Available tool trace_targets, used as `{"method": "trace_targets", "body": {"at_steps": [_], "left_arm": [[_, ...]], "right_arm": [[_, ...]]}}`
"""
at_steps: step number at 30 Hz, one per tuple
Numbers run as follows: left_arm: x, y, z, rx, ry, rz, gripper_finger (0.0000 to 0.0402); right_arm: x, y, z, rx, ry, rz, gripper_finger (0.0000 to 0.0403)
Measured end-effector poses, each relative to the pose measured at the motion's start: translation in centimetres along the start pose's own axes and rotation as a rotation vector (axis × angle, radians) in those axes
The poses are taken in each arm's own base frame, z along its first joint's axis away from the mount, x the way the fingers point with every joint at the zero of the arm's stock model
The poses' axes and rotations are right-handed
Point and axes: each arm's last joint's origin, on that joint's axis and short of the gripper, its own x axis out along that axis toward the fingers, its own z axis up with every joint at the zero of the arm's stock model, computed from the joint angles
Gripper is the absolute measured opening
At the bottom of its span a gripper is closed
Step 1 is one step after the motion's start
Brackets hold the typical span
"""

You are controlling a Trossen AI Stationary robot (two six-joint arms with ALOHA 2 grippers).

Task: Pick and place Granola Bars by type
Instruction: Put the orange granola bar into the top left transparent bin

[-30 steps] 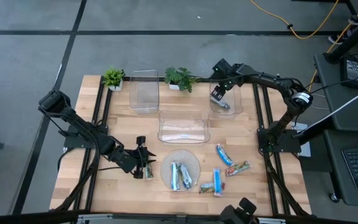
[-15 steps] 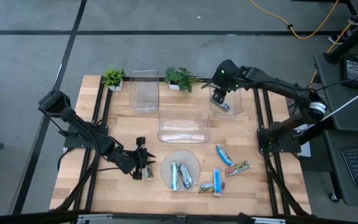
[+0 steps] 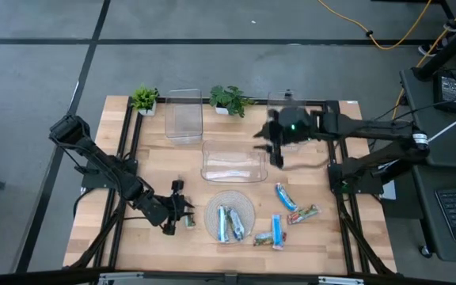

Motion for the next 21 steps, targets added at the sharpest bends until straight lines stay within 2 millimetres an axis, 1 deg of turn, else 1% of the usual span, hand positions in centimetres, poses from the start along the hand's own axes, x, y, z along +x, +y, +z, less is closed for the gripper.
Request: {"method": "trace_targets", "body": {"at_steps": [2, 4, 7, 13, 21], "left_arm": [[-0.1, -0.1, -0.3, -0.015, 0.037, -0.026, 0.0084], [-0.1, 0.0, -0.7, -0.045, 0.074, -0.027, 0.0084], [-0.2, 0.3, -1.3, -0.094, 0.146, -0.001, 0.0084], [-0.8, 0.9, -1.9, -0.167, 0.292, 0.096, 0.0084], [-1.0, 2.0, -1.5, -0.249, 0.360, 0.183, 0.0084]], "right_arm": [[0.0, 1.2, 0.4, -0.038, -0.031, 0.031, 0.0169], [0.4, 2.1, 0.5, -0.059, -0.066, 0.051, 0.0169], [1.0, 3.0, -0.5, -0.077, -0.095, 0.064, 0.0169], [1.6, 3.9, -2.8, -0.083, -0.143, 0.013, 0.0169], [0.9, 5.3, -4.0, -0.129, -0.323, 0.030, 0.0169]]}}
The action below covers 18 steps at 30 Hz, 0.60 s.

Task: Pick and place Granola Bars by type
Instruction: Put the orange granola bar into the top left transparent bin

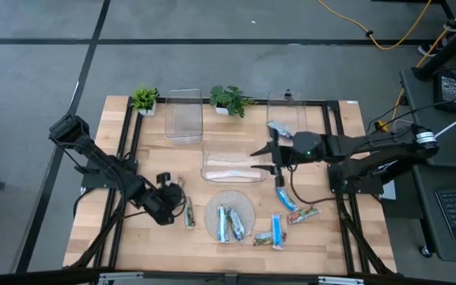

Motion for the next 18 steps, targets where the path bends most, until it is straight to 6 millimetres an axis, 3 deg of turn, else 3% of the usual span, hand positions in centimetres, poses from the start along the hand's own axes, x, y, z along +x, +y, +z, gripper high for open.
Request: {"method": "trace_targets", "body": {"at_steps": [11, 18], "left_arm": [[0.6, 1.7, 0.3, -0.130, 0.075, 0.079, 0.0088], [0.8, 2.4, 0.3, -0.168, 0.107, 0.117, 0.0129]], "right_arm": [[-0.3, 2.0, 0.2, -0.091, -0.080, 0.057, 0.0169], [-0.3, 2.5, 0.4, -0.106, -0.093, 0.075, 0.0169]]}}
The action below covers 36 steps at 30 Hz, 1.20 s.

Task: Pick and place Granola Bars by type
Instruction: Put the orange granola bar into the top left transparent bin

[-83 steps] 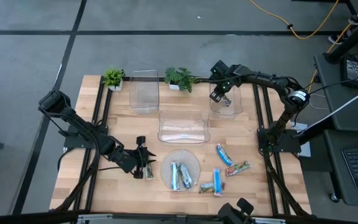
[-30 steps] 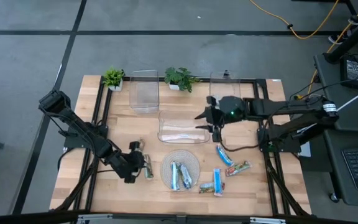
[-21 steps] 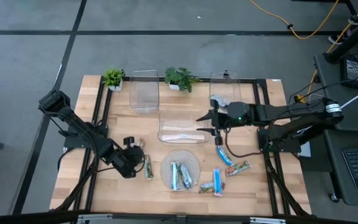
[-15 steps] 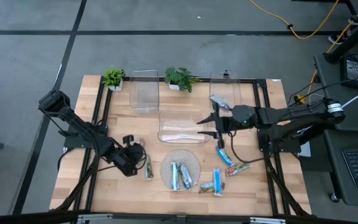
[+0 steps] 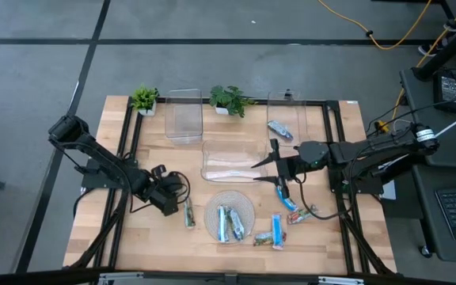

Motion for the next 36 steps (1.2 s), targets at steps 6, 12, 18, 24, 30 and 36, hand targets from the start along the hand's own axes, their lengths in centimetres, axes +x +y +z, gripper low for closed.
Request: {"method": "trace_targets", "body": {"at_steps": [6, 12, 18, 24, 30, 36], "left_arm": [[0.0, 0.0, 0.0, -0.011, 0.001, -0.001, 0.0178], [0.1, 0.0, -0.1, -0.058, 0.015, -0.019, 0.0226], [1.0, 0.3, -0.8, -0.090, 0.015, -0.017, 0.0251], [1.7, 0.5, -1.3, -0.098, -0.003, -0.024, 0.0254], [2.2, 0.6, -1.6, -0.110, -0.026, -0.040, 0.0254], [3.1, 0.8, -2.2, -0.127, -0.052, -0.074, 0.0254]], "right_arm": [[0.0, 0.0, 0.2, 0.001, -0.016, -0.005, 0.0169], [0.0, -0.1, 0.2, 0.008, -0.018, -0.009, 0.0169], [0.0, -0.1, 0.2, 0.009, -0.018, -0.008, 0.0169], [0.0, -0.1, 0.2, 0.009, -0.017, -0.008, 0.0169], [0.0, -0.1, 0.2, 0.009, -0.017, -0.008, 0.0169], [0.0, -0.1, 0.2, 0.013, -0.016, -0.007, 0.0169]]}}
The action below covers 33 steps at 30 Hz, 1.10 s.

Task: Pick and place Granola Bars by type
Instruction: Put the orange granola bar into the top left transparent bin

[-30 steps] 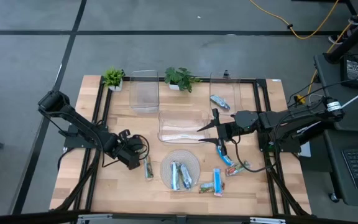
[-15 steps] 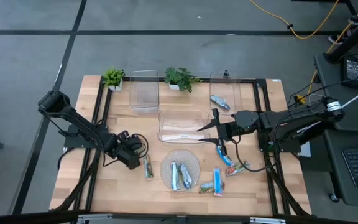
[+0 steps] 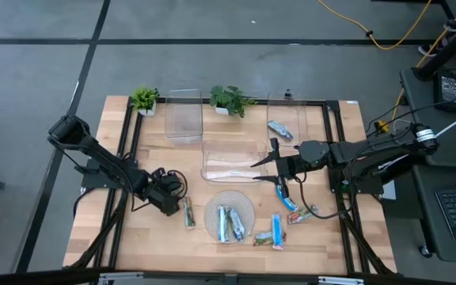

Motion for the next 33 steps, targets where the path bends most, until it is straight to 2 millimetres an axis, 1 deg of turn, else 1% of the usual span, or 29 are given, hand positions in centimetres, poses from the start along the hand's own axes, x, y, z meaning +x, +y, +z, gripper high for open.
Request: {"method": "trace_targets", "body": {"at_steps": [8, 10, 14, 20, 23, 26, 33], "left_arm": [[0.23, 0.46, -0.36, -0.010, -0.002, 0.029, 0.0253], [0.23, 0.48, -0.35, -0.009, -0.007, 0.034, 0.0247], [0.23, 0.51, -0.33, -0.013, -0.017, 0.042, 0.0214], [0.23, 0.57, -0.35, -0.011, -0.017, 0.049, 0.0136], [0.23, 0.58, -0.33, -0.011, -0.025, 0.053, 0.0106], [0.23, 0.59, -0.31, -0.003, -0.030, 0.057, 0.0093], [-0.04, 0.20, 0.04, 0.010, -0.028, 0.041, 0.0088]], "right_arm": [[0.00, 0.00, 0.00, 0.000, 0.000, 0.000, 0.0169], [0.00, 0.00, 0.00, 0.000, 0.000, 0.000, 0.0169], [0.01, 0.00, -0.01, 0.001, 0.000, 0.001, 0.0169], [0.02, 0.00, -0.02, 0.003, 0.001, 0.001, 0.0169], [0.02, 0.00, -0.02, 0.003, 0.001, 0.002, 0.0169], [0.02, 0.00, -0.02, 0.003, 0.001, 0.002, 0.0169], [0.02, 0.02, -0.08, 0.003, 0.008, 0.004, 0.0169]]}}
